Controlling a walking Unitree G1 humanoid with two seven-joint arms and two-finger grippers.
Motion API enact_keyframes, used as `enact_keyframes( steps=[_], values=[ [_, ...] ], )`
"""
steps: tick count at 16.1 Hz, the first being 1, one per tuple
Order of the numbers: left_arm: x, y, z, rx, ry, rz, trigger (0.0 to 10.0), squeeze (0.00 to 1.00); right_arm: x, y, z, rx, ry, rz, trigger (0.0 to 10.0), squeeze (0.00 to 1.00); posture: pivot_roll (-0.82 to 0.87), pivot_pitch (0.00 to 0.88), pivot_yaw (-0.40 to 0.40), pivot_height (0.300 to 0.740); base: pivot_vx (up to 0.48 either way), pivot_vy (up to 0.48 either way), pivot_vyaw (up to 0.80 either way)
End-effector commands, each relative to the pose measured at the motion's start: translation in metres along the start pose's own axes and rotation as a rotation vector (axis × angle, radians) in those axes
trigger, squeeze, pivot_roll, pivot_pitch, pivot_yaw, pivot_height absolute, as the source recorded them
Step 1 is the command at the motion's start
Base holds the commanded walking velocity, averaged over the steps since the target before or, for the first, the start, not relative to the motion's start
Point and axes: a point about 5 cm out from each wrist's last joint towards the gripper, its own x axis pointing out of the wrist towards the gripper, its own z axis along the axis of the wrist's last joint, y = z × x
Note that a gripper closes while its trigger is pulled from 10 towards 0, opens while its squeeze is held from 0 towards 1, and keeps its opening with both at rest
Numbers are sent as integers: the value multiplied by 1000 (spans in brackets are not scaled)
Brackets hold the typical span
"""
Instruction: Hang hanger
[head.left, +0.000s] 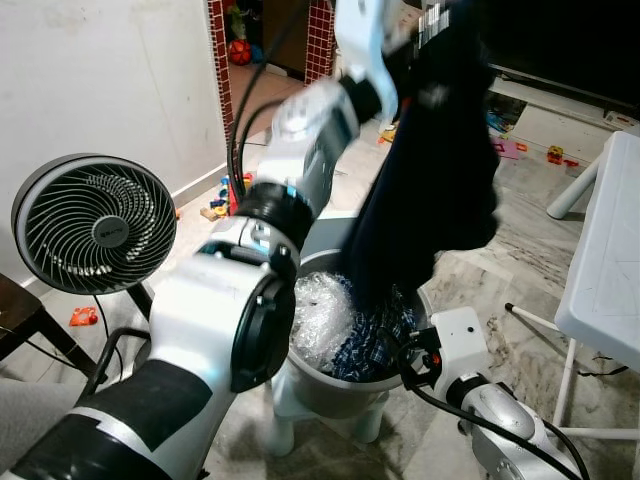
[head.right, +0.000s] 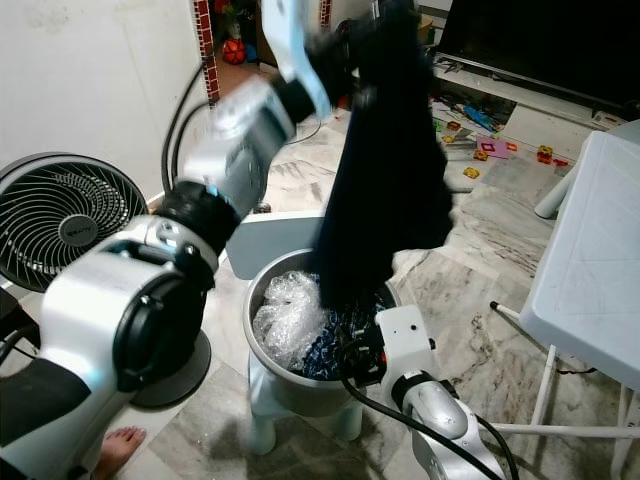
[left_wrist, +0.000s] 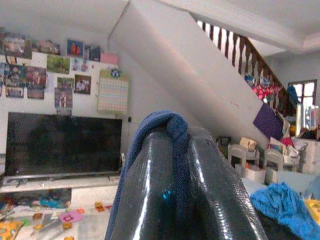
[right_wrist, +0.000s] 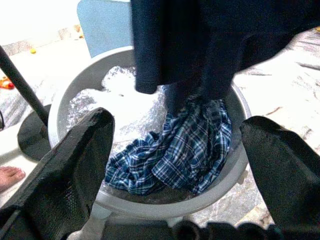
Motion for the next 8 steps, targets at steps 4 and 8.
enact_keyframes(
  steps=[4,8],
  values=[
    [-60,24,-76,-151,270,202,0,0,-5,1,-6,3,19,-9,10000,0,2,0,-50,740,0,0,0],
    [-147,27,-152,-366,559,459,1176,0,-8,2,-9,-3,38,16,10000,0,18,0,-82,740,0,0,0]
  ],
)
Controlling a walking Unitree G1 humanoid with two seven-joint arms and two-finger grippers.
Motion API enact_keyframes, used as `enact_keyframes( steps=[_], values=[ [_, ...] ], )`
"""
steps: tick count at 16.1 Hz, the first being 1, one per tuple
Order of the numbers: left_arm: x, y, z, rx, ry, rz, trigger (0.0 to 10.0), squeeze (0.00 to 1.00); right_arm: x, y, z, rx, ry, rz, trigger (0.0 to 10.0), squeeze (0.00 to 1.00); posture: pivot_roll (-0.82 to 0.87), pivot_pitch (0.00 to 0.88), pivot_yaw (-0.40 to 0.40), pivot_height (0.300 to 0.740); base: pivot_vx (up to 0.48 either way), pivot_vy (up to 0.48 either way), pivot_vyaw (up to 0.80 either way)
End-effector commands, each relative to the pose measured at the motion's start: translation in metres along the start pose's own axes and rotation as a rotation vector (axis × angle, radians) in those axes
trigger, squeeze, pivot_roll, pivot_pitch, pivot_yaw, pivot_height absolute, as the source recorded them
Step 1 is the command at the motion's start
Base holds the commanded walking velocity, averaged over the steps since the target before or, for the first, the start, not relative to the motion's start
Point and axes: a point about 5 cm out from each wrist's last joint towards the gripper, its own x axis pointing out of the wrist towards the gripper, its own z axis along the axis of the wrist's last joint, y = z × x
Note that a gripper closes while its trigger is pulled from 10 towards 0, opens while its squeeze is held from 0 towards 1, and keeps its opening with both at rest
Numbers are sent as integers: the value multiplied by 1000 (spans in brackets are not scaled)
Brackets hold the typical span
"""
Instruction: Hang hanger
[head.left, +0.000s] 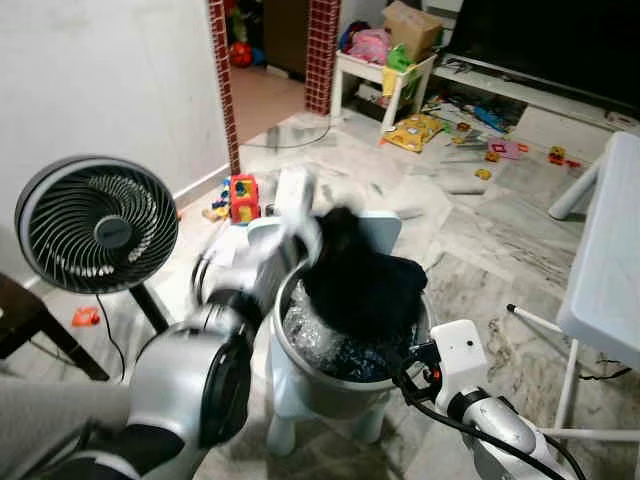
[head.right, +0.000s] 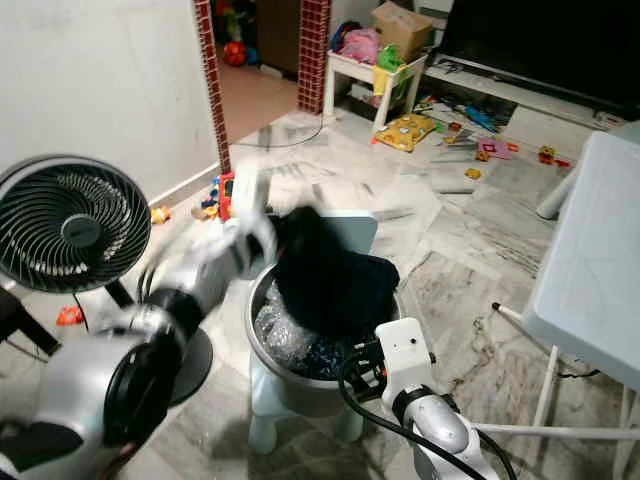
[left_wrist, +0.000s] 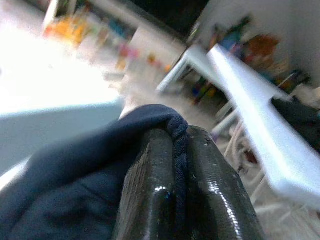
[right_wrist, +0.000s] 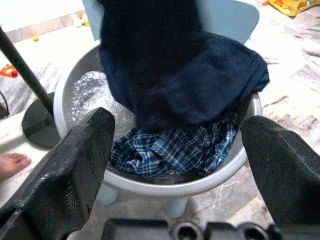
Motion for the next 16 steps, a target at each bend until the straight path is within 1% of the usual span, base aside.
enact_keyframes(
  steps=[1,2,3,4,5,6,7,8,9,10,11,12,13,14,15,16],
  values=[
    [-3,5,-6,37,30,31,1725,0,-2,-2,4,-13,-7,5,10000,0,18,0,-88,740,0,0,0],
    [-12,16,-23,39,76,79,3412,0,-2,-2,5,-17,-6,8,10000,0,19,0,-93,740,0,0,0],
    [-22,29,-37,-2,106,156,8431,0,-2,-4,6,-23,-6,11,10000,0,19,0,-97,740,0,0,0],
    [-26,34,-41,-8,114,189,9608,0,-2,-4,6,-25,-6,12,10000,0,15,0,-97,740,0,0,0],
    [-26,36,-40,-20,105,206,10000,0,-2,-5,7,-26,-7,11,10000,0,14,0,-97,740,0,0,0],
    [-24,33,-40,-42,105,195,10000,0,-3,-5,7,-26,-8,9,10000,0,11,0,-95,740,0,0,0],
    [-14,17,-46,22,177,153,10000,0,-3,-3,7,-24,-9,10,10000,0,9,0,-89,740,0,0,0],
    [-8,7,-50,64,209,132,10000,0,-3,-1,7,-23,-9,10,10000,0,5,0,-85,740,0,0,0],
    [1,-9,-53,82,232,84,10000,0,-3,0,8,-21,-12,8,10000,0,-3,0,-79,740,0,0,0],
    [4,-14,-53,88,241,67,10000,0,-3,0,9,-20,-14,7,10000,0,-12,0,-71,740,0,0,0],
    [10,-26,-53,94,238,30,10000,0,-3,0,10,-17,-18,-1,10000,0,-20,0,-66,740,0,0,0],
    [18,-45,-56,92,260,-30,10000,0,-5,-2,10,-13,-22,-16,10000,0,-29,0,-61,740,0,0,0],
    [20,-53,-60,86,286,-61,10000,0,-6,-3,10,-13,-21,-23,10000,0,-33,0,-59,740,0,0,0],
    [19,-57,-71,107,355,-73,10000,1000,-8,-4,9,-13,-19,-31,10000,0,-40,0,-57,740,0,0,0],
    [18,-56,-73,126,370,-70,10000,1000,-8,-4,9,-13,-19,-32,10000,0,-41,0,-57,740,0,0,0],
    [15,-53,-81,143,411,-56,10000,1000,-9,-4,9,-13,-17,-32,10000,0,-41,0,-57,740,0,0,0]
  ],
)
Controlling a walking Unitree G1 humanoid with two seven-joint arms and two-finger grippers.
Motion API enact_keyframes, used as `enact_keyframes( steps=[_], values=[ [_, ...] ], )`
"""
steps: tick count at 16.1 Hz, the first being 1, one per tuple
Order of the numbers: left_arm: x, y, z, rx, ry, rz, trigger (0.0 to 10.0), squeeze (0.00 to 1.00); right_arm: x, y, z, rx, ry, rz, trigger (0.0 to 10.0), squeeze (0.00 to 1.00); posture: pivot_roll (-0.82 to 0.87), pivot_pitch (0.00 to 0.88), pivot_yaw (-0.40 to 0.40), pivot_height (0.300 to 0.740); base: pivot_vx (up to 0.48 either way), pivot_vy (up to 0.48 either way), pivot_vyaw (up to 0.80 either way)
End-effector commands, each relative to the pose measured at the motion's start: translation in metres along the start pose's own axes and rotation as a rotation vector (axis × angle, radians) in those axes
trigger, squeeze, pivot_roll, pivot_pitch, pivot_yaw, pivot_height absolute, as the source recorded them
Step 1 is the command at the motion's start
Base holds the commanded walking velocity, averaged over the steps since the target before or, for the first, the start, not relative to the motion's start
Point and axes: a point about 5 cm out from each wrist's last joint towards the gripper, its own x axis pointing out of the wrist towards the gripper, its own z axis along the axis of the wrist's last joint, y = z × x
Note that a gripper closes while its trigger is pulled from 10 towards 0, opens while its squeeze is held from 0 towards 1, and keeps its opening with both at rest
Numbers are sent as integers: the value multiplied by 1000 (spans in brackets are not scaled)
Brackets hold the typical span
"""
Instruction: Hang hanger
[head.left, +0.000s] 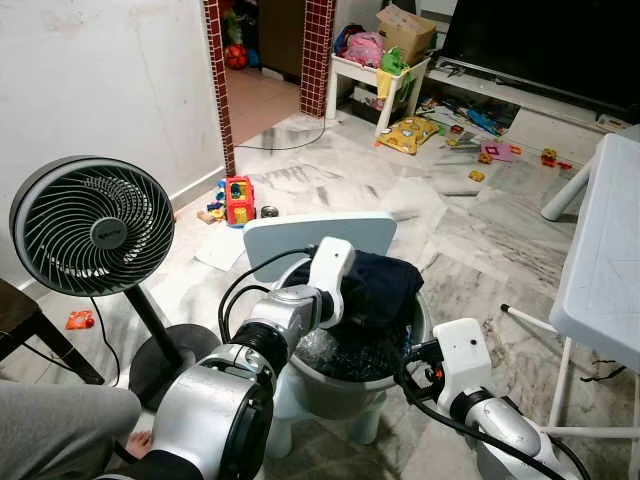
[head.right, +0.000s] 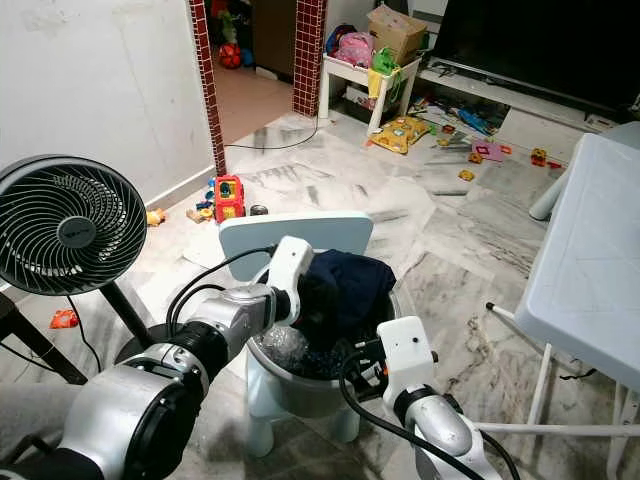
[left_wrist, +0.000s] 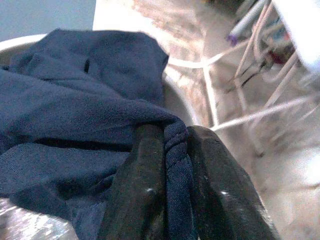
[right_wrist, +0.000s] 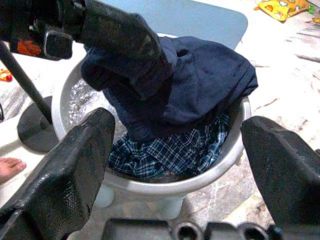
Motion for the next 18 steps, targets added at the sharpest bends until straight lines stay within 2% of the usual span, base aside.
enact_keyframes(
  steps=[1,2,4,5,6,7,9,10,11,13,14,15,17,18],
  values=[
    [8,-17,-11,59,55,-31,10000,1000,-2,-4,4,-9,-9,-18,10000,0,-37,0,-61,740,0,0,0],
    [7,-14,-15,106,76,-34,10000,1000,-2,-3,4,-9,-8,-17,10000,0,-33,0,-64,740,0,0,0],
    [2,-10,-16,382,85,-104,10000,1000,0,-2,5,-11,-10,-9,10000,0,-19,0,-70,740,0,0,0],
    [0,-8,-14,451,76,-142,10000,1000,0,-1,6,-11,-12,-6,10000,0,-16,0,-70,740,0,0,0],
    [-2,-7,-13,469,71,-162,10000,1000,1,-1,6,-11,-12,-5,10000,0,-14,0,-71,740,0,0,0],
    [-10,2,-1,530,10,-184,10000,1000,1,-1,6,-11,-12,-3,10000,0,-7,0,-73,740,0,0,0],
    [-18,12,12,552,-50,-176,10000,1000,1,-1,6,-11,-11,-1,10000,0,-1,0,-73,740,0,0,0],
    [-26,18,23,580,-112,-173,10000,1000,2,-1,5,-10,-11,0,10000,0,3,0,-72,740,0,0,0],
    [-33,19,34,667,-186,-198,10000,1000,2,-1,5,-10,-11,0,10000,0,5,0,-71,740,0,0,0],
    [-46,12,42,880,-222,-335,10000,1000,1,-1,5,-10,-9,2,10000,0,11,0,-72,740,0,0,0],
    [-52,9,38,1016,-191,-424,10000,1000,2,-1,5,-11,-9,3,10000,0,14,0,-73,740,0,0,0],
    [-54,9,28,1104,-136,-474,10000,1000,2,-1,4,-12,-8,5,10000,0,19,0,-72,740,0,0,0],
    [-52,16,2,1224,-32,-483,10000,1000,5,-1,7,-15,-15,7,10000,0,13,0,-66,740,0,0,0],
    [-53,18,-6,1215,-17,-488,10000,1000,5,-1,8,-15,-17,4,10000,0,6,0,-63,740,0,0,0]
  ],
)
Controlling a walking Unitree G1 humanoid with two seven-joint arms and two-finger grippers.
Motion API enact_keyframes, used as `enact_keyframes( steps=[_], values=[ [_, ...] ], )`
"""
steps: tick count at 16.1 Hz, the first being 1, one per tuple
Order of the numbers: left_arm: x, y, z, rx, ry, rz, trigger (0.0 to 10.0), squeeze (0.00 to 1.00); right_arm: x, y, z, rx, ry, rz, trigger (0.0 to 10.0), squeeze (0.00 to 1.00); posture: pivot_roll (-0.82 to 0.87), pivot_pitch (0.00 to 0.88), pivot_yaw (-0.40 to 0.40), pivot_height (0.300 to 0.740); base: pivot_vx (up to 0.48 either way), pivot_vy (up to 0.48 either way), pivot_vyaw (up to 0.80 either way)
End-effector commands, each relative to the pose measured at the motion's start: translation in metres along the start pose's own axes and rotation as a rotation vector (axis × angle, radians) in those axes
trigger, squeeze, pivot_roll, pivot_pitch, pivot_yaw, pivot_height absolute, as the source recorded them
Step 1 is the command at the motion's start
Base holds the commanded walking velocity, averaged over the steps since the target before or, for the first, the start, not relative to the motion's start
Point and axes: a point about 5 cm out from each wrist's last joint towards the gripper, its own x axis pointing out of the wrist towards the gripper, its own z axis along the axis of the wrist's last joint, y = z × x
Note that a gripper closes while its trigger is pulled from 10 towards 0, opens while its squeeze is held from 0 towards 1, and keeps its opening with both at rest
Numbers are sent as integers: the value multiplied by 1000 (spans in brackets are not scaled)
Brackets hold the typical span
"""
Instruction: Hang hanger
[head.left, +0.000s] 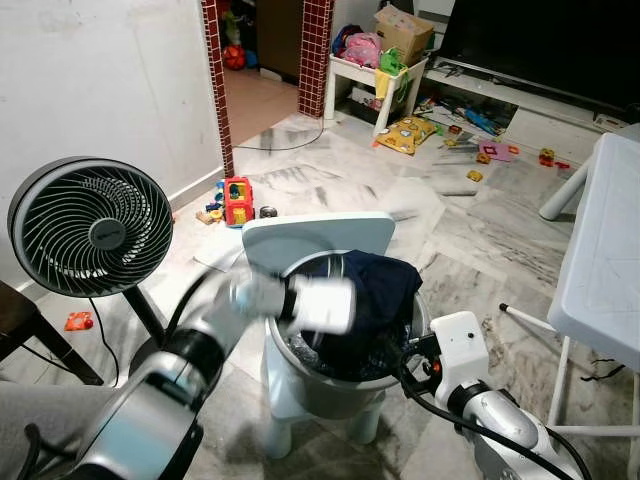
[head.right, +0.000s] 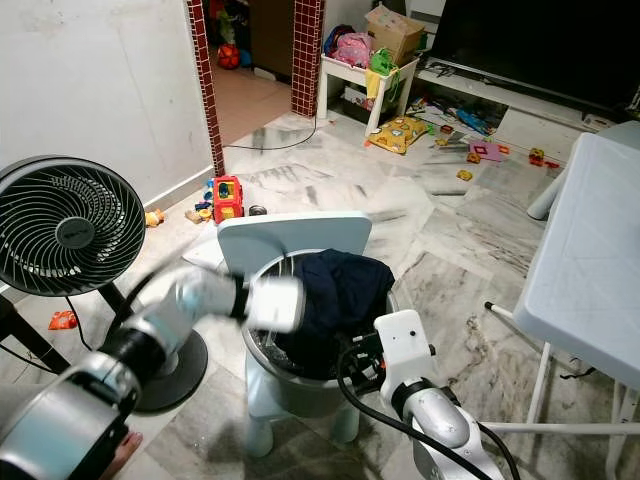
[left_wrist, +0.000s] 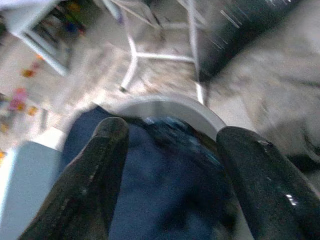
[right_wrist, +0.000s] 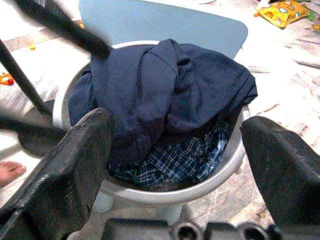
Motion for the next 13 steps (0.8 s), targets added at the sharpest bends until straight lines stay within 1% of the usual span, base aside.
enact_keyframes(
  steps=[1,3,4,5,6,7,8,9,10,11,12,13],
  values=[
    [-1,-4,-5,11,20,2,10000,1000,-1,-3,0,-6,3,-12,10000,0,-2,0,-58,740,0,0,0],
    [-4,-8,-13,14,58,40,10000,1000,-5,-4,-2,-5,9,-21,10000,0,-10,0,-54,740,0,0,0],
    [-10,-4,-17,7,59,129,10000,1000,-9,-5,-5,-3,18,-30,10000,0,-12,0,-47,740,0,0,0],
    [-17,3,-18,-19,36,226,10000,1000,-12,-6,-8,-2,25,-36,10000,0,-6,0,-44,740,0,0,0],
    [-29,9,-20,-67,0,343,10000,1000,-14,-7,-11,1,33,-40,10000,0,-3,0,-44,740,0,0,0],
    [-39,9,-25,-95,-16,401,10000,1000,-14,-7,-13,1,41,-40,10000,0,8,0,-47,740,0,0,0],
    [-45,5,-29,-109,-19,427,10000,1000,-14,-6,-15,-12,56,-42,10000,0,16,0,-50,740,0,0,0],
    [-49,-1,-34,-120,-12,446,10000,1000,-14,-11,-21,-53,95,-79,10000,0,24,0,-55,740,0,0,0],
    [-53,-15,-43,-140,9,454,10000,1000,-15,-26,-30,-58,159,-171,10000,0,37,0,-62,740,0,0,0],
    [-53,-23,-45,-124,19,437,10000,1000,-17,-30,-33,-46,188,-174,10000,0,37,0,-65,740,0,0,0],
    [-53,-27,-45,-113,20,419,10000,1000,-19,-29,-33,-45,206,-131,10000,0,33,0,-67,740,0,0,0],
    [-51,-29,-44,-110,12,398,10000,698,-22,-26,-34,-63,227,-73,10000,0,23,0,-68,740,0,0,0]
  ],
)
